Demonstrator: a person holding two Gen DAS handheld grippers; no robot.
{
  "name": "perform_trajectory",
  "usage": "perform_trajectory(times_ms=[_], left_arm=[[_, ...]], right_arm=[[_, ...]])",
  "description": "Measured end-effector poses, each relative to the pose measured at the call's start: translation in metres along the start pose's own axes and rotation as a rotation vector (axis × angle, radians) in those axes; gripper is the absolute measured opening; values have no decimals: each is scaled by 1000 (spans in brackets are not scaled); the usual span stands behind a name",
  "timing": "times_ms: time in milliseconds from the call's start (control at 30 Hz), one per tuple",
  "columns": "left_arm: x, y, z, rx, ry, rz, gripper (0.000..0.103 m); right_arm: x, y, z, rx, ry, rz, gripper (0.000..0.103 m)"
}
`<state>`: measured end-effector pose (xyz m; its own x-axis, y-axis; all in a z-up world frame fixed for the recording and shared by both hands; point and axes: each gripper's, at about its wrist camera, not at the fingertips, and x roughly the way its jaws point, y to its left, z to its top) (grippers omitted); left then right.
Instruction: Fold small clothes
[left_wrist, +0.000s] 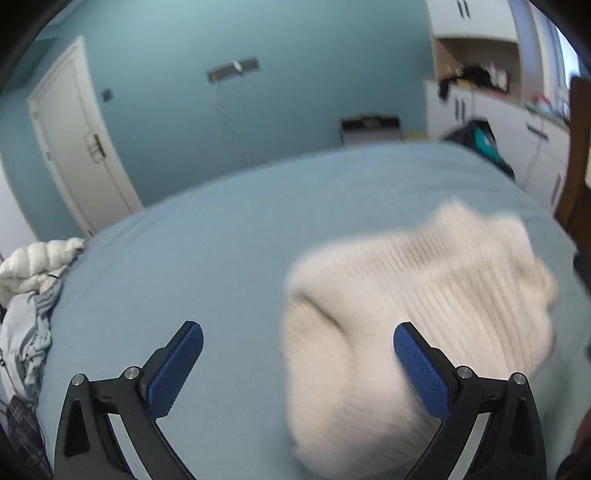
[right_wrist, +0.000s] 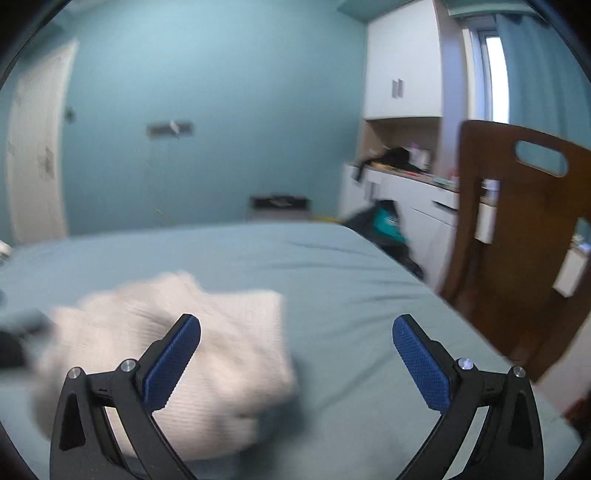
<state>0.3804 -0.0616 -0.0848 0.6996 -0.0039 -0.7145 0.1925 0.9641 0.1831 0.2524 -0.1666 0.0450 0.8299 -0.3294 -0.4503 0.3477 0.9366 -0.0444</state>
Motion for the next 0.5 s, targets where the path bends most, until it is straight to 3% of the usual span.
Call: perform_trajectory(times_ms=[67, 133, 167, 233, 300, 500], left_arm=[[18, -9, -6, -5, 32, -4, 103], [24, -8, -9, -41, 2, -21, 103], [28, -2, -12, -67, 15, -19, 103], [46, 16, -14, -154, 69, -87, 103], [57, 21, -15, -215, 103, -159, 103], [40, 0, -5, -63, 28, -76, 103]], right_arm=[[26, 3, -3, 10, 51, 141, 102], [45, 21, -18, -35, 173, 240, 102], [61, 27, -24, -47, 225, 271, 102], [75, 12, -61, -15, 286, 326, 102], [77, 15, -62, 15, 277, 346, 102], [70, 7, -41, 27, 315, 400, 102]])
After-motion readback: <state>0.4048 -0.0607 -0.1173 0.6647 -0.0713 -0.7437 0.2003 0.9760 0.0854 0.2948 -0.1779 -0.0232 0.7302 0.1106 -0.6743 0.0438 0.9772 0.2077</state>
